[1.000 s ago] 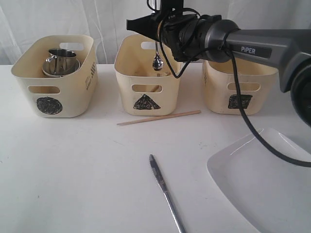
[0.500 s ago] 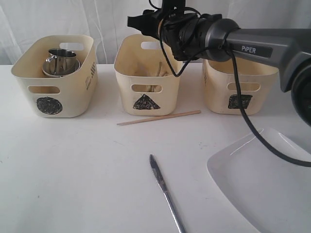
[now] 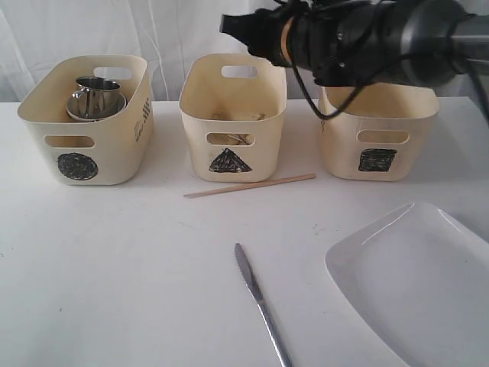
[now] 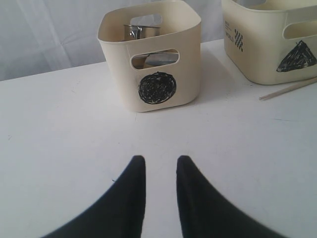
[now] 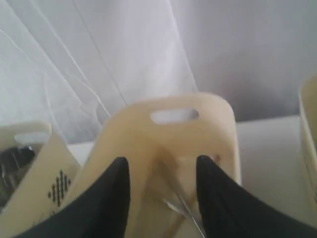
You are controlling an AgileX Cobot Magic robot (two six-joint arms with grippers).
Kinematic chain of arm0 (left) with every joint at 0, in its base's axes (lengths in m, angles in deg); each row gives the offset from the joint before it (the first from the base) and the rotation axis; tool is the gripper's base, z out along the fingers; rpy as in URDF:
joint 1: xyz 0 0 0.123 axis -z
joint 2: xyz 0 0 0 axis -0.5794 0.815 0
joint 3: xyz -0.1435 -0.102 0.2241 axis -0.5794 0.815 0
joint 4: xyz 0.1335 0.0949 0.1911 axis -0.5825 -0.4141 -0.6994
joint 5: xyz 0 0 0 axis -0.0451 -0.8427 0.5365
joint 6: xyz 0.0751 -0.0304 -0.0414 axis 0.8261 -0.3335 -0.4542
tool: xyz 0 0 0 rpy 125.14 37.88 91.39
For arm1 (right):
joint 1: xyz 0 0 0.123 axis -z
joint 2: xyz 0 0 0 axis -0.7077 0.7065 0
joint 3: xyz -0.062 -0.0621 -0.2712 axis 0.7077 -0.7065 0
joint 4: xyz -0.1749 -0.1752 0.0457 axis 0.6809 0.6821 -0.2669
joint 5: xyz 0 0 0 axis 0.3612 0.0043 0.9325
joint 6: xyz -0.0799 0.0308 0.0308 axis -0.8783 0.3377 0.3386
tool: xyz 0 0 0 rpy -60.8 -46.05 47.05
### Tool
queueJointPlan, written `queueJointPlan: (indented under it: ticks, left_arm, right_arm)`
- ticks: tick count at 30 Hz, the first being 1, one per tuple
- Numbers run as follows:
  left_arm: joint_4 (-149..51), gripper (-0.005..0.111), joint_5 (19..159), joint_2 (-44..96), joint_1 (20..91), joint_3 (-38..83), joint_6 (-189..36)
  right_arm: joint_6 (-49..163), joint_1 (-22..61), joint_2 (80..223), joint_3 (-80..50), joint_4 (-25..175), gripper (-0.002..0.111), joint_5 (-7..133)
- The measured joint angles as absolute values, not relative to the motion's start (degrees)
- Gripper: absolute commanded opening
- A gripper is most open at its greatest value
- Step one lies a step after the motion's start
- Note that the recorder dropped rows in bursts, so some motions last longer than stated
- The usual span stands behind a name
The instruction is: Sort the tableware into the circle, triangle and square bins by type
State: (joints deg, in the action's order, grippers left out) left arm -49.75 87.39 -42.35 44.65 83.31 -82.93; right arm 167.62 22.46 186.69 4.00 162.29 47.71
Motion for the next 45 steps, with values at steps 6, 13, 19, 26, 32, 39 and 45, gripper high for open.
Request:
queueJointPlan:
  ticks: [6,13,19,26,32,39,45]
  left_arm:
    - [-49.8,0.028,87.4,-42.4,44.7,83.3,-82.9]
    - [-49.8,0.028,87.4,-42.4,44.7,83.3,-82.9]
    - [-49.8,0.028,87.4,-42.4,44.7,83.3,-82.9]
    - [-49.8,0.028,87.4,-42.4,44.7,83.3,-82.9]
    - [-49.8,0.028,87.4,-42.4,44.7,83.3,-82.9]
    - [-49.8,0.028,87.4,-42.4,44.7,83.3,-82.9]
    - [-49.8,0.028,87.4,-42.4,44.7,83.3,-82.9]
  right_arm:
    - [149.7,21.3,178.4,-13.7,143.3,0.041,44.8]
    - [120.9,17.6,174.2,-24.7,119.9,0.041,39.0]
    - [93.1,12.1,173.4,-25.6,102.3,0.041,31.5]
    - [92.5,5.6,173.4,-25.6,96.0,0.043,24.2]
    - [94.9,0.3,173.4,-25.6,95.6,0.062,22.6]
    - [95.6,-3.7,175.6,-25.6,94.9,0.061,20.9]
    - [98.5,-5.2,178.1,-25.6,94.3,0.061,20.3]
